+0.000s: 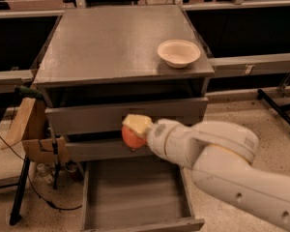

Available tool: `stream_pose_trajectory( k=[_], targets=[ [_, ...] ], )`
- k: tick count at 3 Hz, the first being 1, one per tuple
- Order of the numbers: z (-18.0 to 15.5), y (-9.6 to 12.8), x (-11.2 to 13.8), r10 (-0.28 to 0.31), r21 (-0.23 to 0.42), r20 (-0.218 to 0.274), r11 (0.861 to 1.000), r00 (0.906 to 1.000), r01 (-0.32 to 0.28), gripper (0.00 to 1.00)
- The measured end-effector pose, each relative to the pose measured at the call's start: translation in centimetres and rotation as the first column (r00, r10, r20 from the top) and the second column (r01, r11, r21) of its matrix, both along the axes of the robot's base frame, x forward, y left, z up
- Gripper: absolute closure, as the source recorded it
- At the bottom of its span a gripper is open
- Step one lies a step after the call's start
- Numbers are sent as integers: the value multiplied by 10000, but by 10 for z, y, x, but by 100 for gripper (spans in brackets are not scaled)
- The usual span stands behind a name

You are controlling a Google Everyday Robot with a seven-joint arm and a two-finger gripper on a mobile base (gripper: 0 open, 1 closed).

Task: Pick apple from bottom drawer and place on counter

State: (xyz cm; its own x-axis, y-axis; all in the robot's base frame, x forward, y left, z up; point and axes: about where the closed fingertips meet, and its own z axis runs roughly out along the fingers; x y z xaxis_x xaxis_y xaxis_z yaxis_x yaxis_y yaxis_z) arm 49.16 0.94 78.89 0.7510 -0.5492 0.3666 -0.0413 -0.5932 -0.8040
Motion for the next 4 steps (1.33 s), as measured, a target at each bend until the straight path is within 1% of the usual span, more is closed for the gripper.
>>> stream_pose_trajectory(
  k=[1, 2, 3, 4],
  targets=[
    [64, 45, 37, 596, -160, 1052, 9982, 9927, -582, 100],
    [122, 71, 90, 490, -188, 1736, 9987, 9836, -465, 100],
    [165, 74, 102, 279, 316, 2205, 9989, 9750, -358, 100],
    [165, 74, 102, 277, 316, 2206, 9989, 9750, -355, 100]
  ],
)
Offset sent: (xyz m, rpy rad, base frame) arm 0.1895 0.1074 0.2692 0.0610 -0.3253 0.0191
